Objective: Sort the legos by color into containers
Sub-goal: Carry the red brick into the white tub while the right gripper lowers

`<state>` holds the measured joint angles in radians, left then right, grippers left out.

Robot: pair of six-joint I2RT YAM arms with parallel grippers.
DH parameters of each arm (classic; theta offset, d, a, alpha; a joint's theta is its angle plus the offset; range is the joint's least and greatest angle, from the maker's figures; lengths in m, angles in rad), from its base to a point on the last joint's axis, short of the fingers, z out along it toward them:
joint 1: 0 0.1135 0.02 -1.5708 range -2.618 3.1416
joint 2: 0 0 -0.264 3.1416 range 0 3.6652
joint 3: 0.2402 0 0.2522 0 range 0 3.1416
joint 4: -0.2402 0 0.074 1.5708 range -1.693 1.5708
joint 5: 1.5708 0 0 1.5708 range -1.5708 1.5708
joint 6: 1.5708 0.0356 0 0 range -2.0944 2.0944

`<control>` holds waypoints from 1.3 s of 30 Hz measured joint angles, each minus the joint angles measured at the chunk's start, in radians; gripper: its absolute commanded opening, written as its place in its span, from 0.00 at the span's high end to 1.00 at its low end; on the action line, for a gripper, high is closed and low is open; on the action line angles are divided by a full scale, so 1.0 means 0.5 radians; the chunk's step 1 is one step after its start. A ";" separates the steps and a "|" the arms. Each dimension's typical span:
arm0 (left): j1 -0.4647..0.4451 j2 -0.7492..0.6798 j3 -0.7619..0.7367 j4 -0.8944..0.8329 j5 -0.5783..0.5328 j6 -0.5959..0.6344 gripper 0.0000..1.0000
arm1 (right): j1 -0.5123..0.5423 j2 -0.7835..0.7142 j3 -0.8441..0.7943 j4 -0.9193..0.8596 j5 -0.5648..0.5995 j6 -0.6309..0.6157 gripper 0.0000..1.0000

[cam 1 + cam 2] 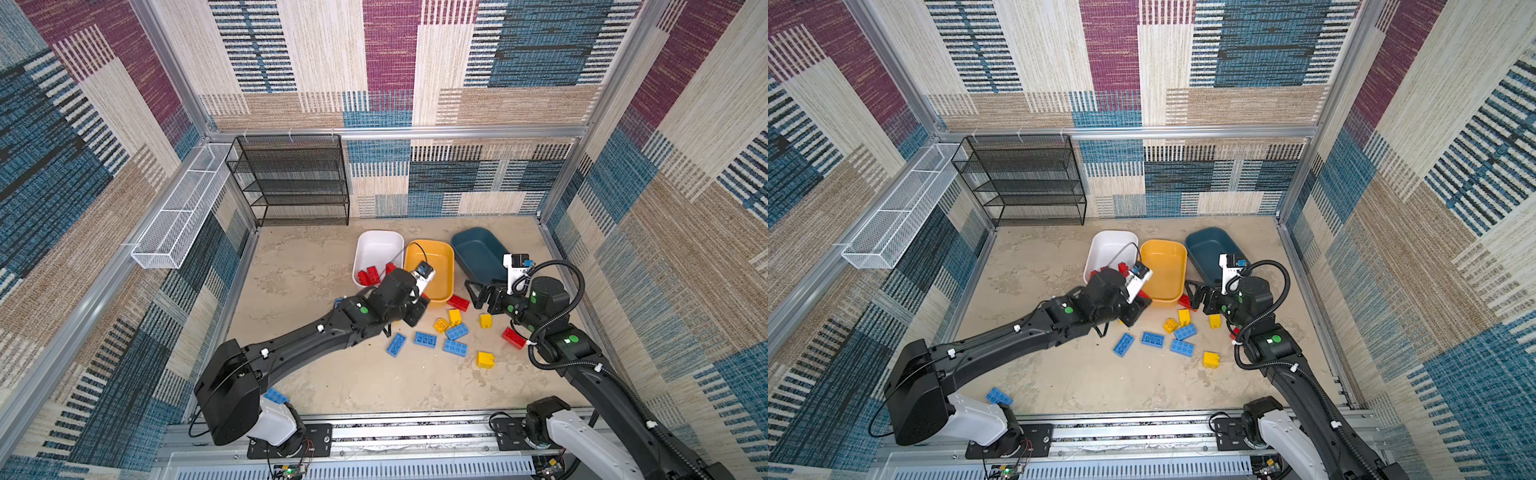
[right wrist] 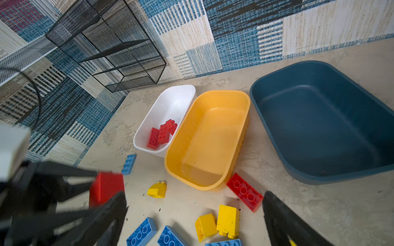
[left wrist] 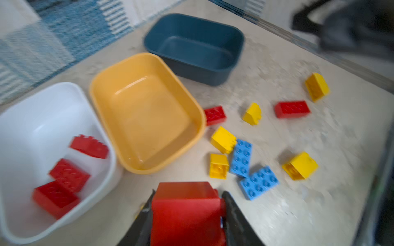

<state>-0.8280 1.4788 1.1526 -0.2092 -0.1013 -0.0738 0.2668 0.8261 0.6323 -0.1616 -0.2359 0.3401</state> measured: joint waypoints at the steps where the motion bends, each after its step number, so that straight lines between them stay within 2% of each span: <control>1: 0.092 0.022 0.059 -0.041 -0.002 -0.022 0.69 | 0.000 0.002 -0.014 0.000 -0.002 0.007 0.02; 4: 0.346 0.171 0.281 -0.182 -0.059 -0.130 0.70 | 0.000 0.016 -0.043 -0.002 -0.018 0.021 0.02; 8: 0.554 0.454 0.562 -0.363 -0.066 -0.216 0.71 | 0.001 0.011 -0.067 0.005 -0.038 0.042 0.02; 12: 0.674 0.695 0.766 -0.499 -0.060 -0.269 0.70 | 0.001 0.009 -0.072 0.008 -0.039 0.043 0.02; 16: 0.706 0.843 0.916 -0.595 -0.046 -0.272 0.69 | 0.001 0.021 -0.074 0.007 -0.036 0.050 0.04; 19: 0.711 0.895 0.989 -0.636 -0.045 -0.272 0.62 | 0.001 0.073 -0.073 -0.001 0.001 0.058 0.07; 21: 0.714 0.912 1.016 -0.655 -0.046 -0.272 0.46 | 0.001 0.108 -0.074 -0.032 0.056 0.068 0.07; 24: 0.719 0.916 1.031 -0.674 -0.046 -0.272 0.31 | -0.001 0.125 -0.079 -0.065 0.104 0.082 0.09; 28: 0.731 0.913 1.093 -0.739 -0.037 -0.276 0.23 | 0.000 0.171 -0.093 -0.081 0.144 0.105 0.13; 34: 0.732 0.674 1.063 -0.814 0.030 -0.316 0.24 | 0.001 0.353 -0.101 -0.083 0.190 0.140 0.28; 36: 0.732 0.484 0.948 -0.803 0.079 -0.339 0.25 | 0.001 0.415 -0.103 -0.076 0.217 0.140 0.41; 39: 0.732 0.187 0.694 -0.740 0.159 -0.388 0.26 | 0.008 0.515 -0.105 -0.059 0.232 0.140 0.53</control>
<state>-0.4622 1.5723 1.4998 -0.5793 -0.0216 -0.2676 0.2707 1.0836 0.5800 -0.1909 -0.1200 0.4103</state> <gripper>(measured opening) 0.747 0.520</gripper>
